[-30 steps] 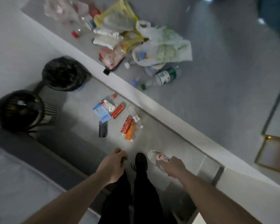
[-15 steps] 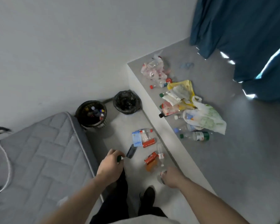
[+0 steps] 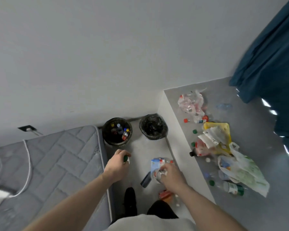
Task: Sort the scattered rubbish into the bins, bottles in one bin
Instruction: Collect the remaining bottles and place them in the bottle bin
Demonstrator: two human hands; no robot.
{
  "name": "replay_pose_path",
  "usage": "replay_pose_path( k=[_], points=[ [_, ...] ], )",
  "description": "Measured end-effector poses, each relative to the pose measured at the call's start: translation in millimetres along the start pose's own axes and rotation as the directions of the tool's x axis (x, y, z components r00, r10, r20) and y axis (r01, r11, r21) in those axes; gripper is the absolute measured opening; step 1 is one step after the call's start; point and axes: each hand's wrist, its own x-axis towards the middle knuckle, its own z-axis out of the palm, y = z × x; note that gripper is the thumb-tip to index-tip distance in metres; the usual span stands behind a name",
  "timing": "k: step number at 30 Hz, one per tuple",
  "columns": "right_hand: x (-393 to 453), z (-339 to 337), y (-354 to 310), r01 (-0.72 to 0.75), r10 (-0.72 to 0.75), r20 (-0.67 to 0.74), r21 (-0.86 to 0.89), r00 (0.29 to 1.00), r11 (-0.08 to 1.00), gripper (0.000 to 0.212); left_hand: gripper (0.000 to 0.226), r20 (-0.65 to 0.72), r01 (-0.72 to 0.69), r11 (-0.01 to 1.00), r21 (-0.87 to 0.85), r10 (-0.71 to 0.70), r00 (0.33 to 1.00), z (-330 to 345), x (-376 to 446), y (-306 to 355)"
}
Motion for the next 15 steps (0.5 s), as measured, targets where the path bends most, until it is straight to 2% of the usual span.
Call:
replay_pose_path(
  k=[5,8,15],
  points=[
    [36,-24,-27,0.085,-0.087,-0.023,-0.059,0.996,0.995,0.009,0.028,-0.050,0.040,0.999,0.002,-0.039,0.998,-22,27,0],
    [65,-35,-40,0.097,-0.101,-0.049,-0.090,0.994,0.991,0.012,0.027,-0.121,0.053,0.999,-0.005,-0.053,0.991,-31,42,-2],
    [124,-55,-70,0.120,-0.122,-0.032,-0.066,0.992,0.991,0.009,0.027,-0.177,0.072,0.993,0.095,-0.054,0.983,-72,91,-19]
  ],
)
